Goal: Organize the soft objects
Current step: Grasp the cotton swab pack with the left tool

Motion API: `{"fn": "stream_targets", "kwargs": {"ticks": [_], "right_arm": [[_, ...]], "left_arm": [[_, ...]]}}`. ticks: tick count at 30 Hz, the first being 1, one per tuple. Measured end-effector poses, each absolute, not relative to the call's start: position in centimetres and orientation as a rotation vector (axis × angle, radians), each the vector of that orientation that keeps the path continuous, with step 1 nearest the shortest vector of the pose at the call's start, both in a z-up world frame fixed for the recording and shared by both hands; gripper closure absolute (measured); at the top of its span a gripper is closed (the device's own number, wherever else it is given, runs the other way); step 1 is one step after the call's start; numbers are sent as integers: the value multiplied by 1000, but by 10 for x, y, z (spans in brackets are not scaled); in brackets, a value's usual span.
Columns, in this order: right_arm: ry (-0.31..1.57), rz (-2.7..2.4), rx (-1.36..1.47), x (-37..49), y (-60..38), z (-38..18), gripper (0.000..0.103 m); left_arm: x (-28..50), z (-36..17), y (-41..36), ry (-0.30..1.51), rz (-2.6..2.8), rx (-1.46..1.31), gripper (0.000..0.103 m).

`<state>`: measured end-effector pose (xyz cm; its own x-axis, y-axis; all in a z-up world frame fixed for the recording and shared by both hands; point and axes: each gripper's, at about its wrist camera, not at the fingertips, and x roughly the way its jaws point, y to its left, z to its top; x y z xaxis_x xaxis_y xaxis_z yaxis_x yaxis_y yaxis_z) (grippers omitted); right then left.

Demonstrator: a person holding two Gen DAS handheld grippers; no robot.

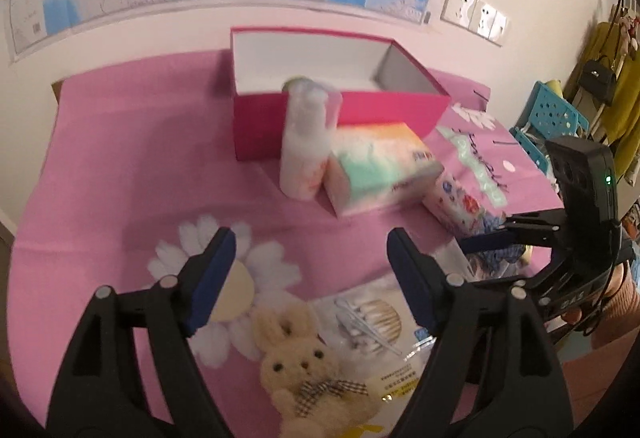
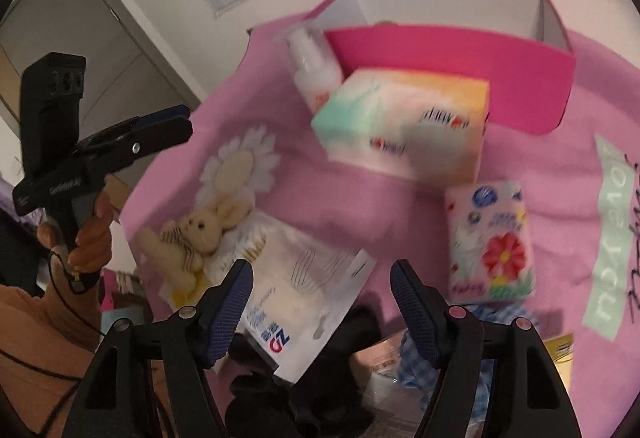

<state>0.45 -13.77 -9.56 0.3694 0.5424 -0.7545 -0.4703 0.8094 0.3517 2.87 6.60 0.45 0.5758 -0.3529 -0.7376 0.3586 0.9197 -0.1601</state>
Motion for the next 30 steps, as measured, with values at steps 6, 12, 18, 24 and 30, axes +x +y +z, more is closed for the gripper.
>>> {"fn": "stream_targets", "kwargs": {"ticks": [6,12,18,24,30], "right_arm": [[1088,646,44,4,-122,-120,56],[1058,650,143,5,-141,-119,82],[949,645,165,5,-152,-95,93],[873,596,198,10,-176,-73,95],[811,570,205,11,-194,-64,95]], "left_arm": [[25,-8,65,892,-403,17,24],[27,-15,73,912,-419,-18,24],[28,-18,64,940,-478,-16,24],[34,-30,40,1012,-588,-14,24],[53,-43,20,1125,-645,-45,24]]}}
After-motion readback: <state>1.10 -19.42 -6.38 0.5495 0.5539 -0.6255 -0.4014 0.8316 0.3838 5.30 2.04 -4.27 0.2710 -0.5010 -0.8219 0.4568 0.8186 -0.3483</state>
